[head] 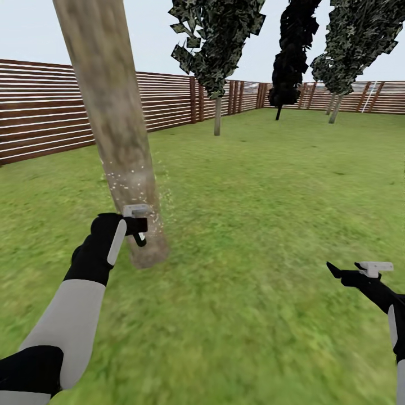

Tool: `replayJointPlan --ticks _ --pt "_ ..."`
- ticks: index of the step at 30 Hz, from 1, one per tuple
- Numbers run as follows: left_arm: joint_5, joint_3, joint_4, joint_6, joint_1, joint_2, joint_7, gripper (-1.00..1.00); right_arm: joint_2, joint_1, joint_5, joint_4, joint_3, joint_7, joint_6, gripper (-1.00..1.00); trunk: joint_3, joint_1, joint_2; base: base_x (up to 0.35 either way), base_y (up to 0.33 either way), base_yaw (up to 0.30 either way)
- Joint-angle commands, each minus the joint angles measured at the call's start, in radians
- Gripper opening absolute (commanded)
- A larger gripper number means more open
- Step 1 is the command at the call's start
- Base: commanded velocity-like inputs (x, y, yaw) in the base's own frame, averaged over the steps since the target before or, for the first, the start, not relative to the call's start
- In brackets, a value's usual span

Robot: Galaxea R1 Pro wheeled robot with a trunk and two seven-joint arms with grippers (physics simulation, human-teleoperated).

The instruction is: In the garden, pick up the pesticide atomizer on the floor and spray pesticide onto both trees until each tree trunk is fully covered.

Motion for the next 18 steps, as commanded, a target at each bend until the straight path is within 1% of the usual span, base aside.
replayJointPlan --ticks 1,5,6,9,11,12,13,15,18 --pt "0.0 0.0 0.0 0.0 0.0 0.0 0.0 -1.0 0.0 0.0 0.0 0.0 0.0 0.0 0.0 1.0 0.0 0.0 0.0 0.0 -0.274 0.0" --pt "-0.002 0.0 0.0 0.0 0.003 0.001 0.0 -1.0 0.0 0.0 0.0 0.0 0.0 0.0 0.0 1.0 0.0 0.0 0.0 0.0 -0.274 0.0" --pt "-0.001 0.0 0.0 -0.001 0.014 0.001 -0.002 -1.0 0.0 0.0 0.0 0.0 0.0 0.0 0.0 1.0 0.0 0.0 0.0 0.0 -0.274 0.0" --pt "0.001 -0.001 0.0 -0.084 0.11 0.01 -0.013 -1.0 0.001 0.0 0.0 0.003 0.001 -0.001 0.0 1.0 0.0 0.0 0.0 0.0 -0.091 0.0" --pt "0.003 -0.001 0.0 -0.178 0.246 0.012 -0.024 -1.0 0.004 0.0 0.0 0.008 0.003 -0.001 0.0 1.0 0.0 0.0 0.0 0.0 -0.008 0.0" --pt "0.003 -0.002 0.0 -0.242 0.305 0.013 -0.039 -1.0 0.005 0.0 0.0 0.01 0.003 -0.001 -0.001 1.0 0.0 0.0 0.0 -0.063 0.073 0.0" --pt "0.002 -0.003 0.0 -0.268 0.33 0.014 -0.047 -1.0 0.006 0.0 0.0 0.01 0.003 -0.001 -0.001 1.0 0.0 0.0 0.0 -0.155 0.145 0.0" --pt "0.002 -0.003 0.0 -0.297 0.39 0.016 -0.055 -1.0 0.008 0.0 0.0 0.011 0.004 0.0 -0.002 1.0 0.0 0.0 0.0 -0.232 0.2 0.0" --pt "-0.001 -0.004 0.005 -0.322 0.41 0.041 -0.058 -1.0 0.01 0.0 0.001 0.015 0.005 0.001 0.0 1.0 0.0 0.0 0.0 -0.267 0.23 0.0"
